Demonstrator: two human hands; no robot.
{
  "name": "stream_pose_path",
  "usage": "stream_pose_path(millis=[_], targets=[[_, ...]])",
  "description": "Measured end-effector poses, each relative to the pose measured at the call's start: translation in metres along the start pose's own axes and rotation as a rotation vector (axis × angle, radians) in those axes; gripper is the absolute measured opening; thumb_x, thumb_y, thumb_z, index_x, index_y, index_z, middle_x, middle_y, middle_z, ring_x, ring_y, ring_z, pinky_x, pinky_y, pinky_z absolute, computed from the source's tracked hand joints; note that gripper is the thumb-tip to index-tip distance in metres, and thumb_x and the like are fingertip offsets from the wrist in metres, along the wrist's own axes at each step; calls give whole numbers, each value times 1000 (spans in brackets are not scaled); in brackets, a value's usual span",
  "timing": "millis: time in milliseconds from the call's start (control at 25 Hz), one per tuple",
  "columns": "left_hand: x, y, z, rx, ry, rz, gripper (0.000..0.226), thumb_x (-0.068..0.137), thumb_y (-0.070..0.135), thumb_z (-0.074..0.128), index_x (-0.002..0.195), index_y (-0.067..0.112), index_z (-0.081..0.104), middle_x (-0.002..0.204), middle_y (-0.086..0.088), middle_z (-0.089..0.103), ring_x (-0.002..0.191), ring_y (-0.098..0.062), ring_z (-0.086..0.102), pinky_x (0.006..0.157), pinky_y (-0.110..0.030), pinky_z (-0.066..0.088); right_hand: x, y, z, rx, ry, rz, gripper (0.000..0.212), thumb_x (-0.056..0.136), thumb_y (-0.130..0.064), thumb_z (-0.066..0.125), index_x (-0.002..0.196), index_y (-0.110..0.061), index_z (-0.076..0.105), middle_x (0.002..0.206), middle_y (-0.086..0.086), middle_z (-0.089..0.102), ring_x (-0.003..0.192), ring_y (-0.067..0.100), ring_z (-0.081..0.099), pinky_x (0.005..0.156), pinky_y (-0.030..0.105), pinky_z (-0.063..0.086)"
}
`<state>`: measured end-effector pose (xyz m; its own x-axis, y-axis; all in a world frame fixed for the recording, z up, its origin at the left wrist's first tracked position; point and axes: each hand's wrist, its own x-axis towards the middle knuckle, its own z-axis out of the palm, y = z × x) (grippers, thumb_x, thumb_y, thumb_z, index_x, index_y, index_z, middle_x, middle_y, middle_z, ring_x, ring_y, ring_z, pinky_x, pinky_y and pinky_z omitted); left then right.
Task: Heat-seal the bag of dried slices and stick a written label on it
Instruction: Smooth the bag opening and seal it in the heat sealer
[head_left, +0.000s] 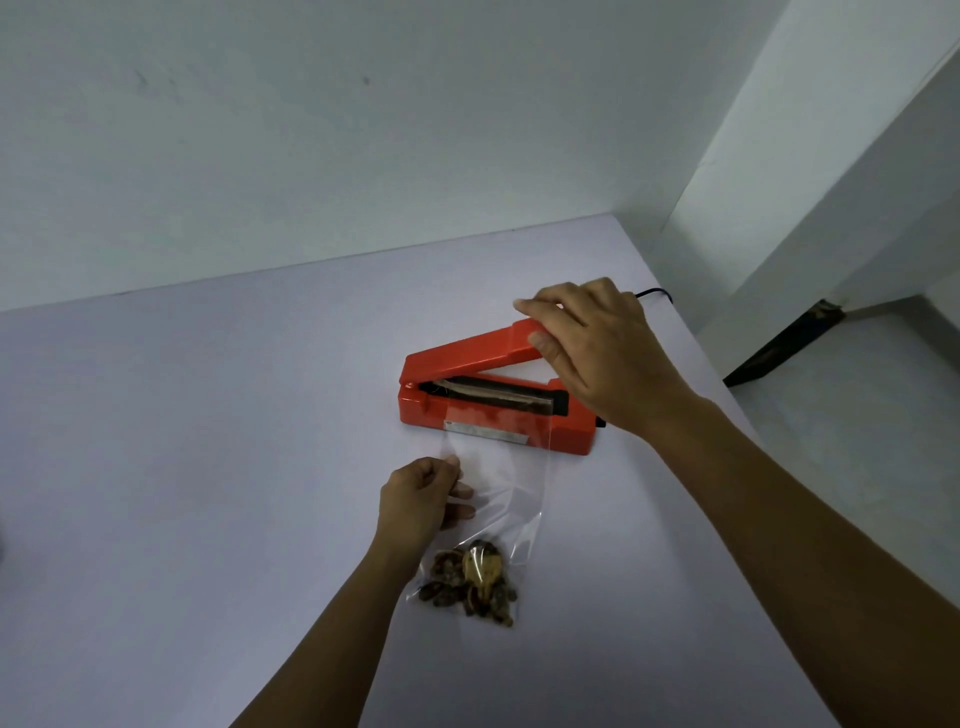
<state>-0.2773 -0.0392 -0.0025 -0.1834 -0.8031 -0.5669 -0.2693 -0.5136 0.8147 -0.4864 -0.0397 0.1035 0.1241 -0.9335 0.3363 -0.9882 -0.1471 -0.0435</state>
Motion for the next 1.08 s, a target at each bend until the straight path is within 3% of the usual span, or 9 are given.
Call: stream_pose_path(millis=[400,640,920,1080], targets=[[1,1,1,15,0,7,25,93,28,54,81,9,66,76,-10,72,59,-24,69,62,-32,58,-26,9,22,-52,-78,107,44,94,-35,28,125,-15,53,121,3,60,101,20,37,78,39,40],[0,0,2,15,6,11,27,93,29,54,80,8,66,74,-9,73,60,-25,70,65,-35,57,-30,12,27,17,-128,144,50,95,-36,22,131,-13,47,134,6,53,126,23,45,101,44,32],[0,0,1,-15,-4,-1,26,93,27,54,82,7,65,76,-11,72,56,-22,68,53,-26,55,-43,15,41,41,-250,240,64,90,-45,7,142,-14,29,150,4,33,140,19,26,113,44,14],[0,1,0,-9,-8,1,25,93,27,54,83,7,65,77,-12,72,55,-20,68,49,-22,54,-47,17,49,56,-308,282,60,93,-44,12,144,-15,23,153,4,27,142,17,18,114,42,9]])
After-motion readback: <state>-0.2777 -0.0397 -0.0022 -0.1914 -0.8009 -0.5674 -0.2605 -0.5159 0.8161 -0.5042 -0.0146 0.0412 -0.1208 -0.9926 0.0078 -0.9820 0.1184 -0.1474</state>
